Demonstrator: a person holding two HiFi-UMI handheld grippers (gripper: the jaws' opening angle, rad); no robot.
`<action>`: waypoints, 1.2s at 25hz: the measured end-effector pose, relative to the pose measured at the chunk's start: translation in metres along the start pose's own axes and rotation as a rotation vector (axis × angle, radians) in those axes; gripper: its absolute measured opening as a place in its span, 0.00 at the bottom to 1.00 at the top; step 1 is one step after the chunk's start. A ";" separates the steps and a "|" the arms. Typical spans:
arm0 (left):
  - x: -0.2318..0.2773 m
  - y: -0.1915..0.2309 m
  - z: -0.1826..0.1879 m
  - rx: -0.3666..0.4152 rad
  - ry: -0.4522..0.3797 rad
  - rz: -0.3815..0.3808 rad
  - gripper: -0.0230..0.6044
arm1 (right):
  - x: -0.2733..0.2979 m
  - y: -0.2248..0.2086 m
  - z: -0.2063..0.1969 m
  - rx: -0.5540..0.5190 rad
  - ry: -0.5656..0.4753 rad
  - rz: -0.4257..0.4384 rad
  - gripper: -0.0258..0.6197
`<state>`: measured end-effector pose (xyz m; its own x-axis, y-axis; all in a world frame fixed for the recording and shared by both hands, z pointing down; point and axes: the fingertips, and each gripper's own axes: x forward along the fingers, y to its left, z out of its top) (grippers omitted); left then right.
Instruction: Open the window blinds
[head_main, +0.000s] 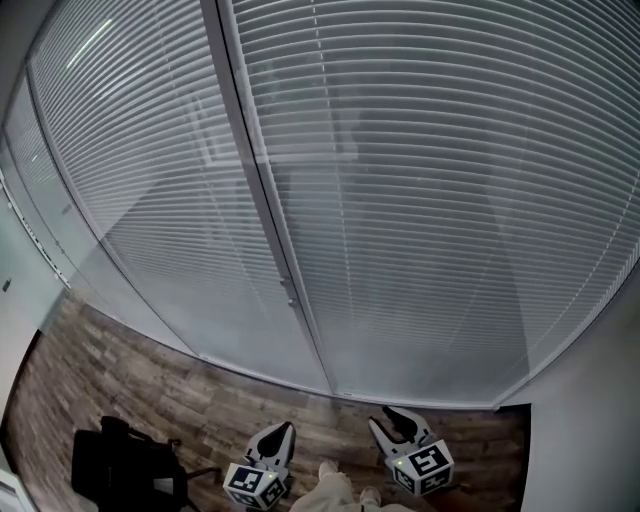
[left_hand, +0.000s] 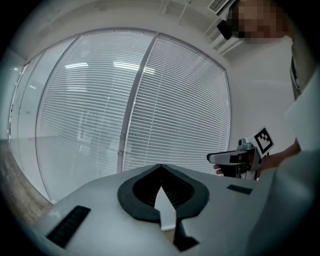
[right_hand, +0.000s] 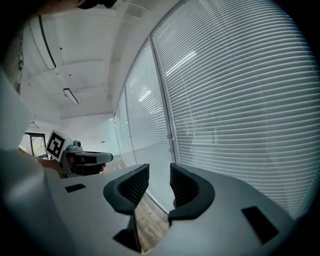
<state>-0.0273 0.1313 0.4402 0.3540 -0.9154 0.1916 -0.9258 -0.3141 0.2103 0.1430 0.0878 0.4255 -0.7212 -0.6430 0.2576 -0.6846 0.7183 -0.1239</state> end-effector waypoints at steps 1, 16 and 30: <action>0.003 0.004 0.000 -0.001 0.001 -0.002 0.06 | 0.003 0.000 0.000 0.003 0.001 -0.003 0.23; 0.083 0.079 -0.017 -0.008 0.019 -0.119 0.06 | 0.095 -0.020 -0.023 0.034 0.009 -0.096 0.23; 0.174 0.174 -0.025 0.012 0.038 -0.167 0.06 | 0.219 -0.052 -0.031 0.065 -0.004 -0.133 0.23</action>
<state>-0.1240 -0.0765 0.5338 0.5075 -0.8403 0.1909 -0.8552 -0.4639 0.2312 0.0241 -0.0820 0.5180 -0.6238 -0.7325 0.2725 -0.7796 0.6078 -0.1508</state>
